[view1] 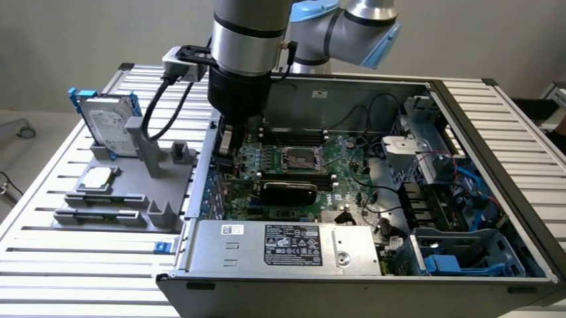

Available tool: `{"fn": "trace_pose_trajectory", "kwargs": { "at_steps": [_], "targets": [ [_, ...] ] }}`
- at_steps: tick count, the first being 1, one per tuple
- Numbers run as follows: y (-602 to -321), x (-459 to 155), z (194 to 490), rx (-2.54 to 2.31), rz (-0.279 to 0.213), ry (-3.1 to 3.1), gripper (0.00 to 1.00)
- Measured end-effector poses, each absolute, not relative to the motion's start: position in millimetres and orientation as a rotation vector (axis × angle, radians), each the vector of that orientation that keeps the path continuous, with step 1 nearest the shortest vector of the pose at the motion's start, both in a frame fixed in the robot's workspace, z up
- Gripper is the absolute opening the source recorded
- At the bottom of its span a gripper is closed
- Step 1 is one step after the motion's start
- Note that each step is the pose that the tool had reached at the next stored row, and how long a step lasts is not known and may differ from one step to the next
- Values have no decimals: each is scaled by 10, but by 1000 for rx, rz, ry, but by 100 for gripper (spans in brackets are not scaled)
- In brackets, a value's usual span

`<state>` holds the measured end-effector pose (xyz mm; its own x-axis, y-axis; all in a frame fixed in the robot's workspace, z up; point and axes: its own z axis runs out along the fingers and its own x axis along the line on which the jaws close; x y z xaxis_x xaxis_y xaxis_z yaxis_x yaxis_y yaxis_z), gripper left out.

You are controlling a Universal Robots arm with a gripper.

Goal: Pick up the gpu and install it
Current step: 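Insert the gpu into the slot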

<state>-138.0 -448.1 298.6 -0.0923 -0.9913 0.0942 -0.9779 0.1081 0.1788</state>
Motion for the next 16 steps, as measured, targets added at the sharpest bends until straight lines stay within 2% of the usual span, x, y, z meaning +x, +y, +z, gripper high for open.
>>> {"fn": "trace_pose_trajectory", "kwargs": {
  "at_steps": [16],
  "targets": [
    [-4446, -1381, 2992, 1956, -106, -2207, 13]
  ]
}}
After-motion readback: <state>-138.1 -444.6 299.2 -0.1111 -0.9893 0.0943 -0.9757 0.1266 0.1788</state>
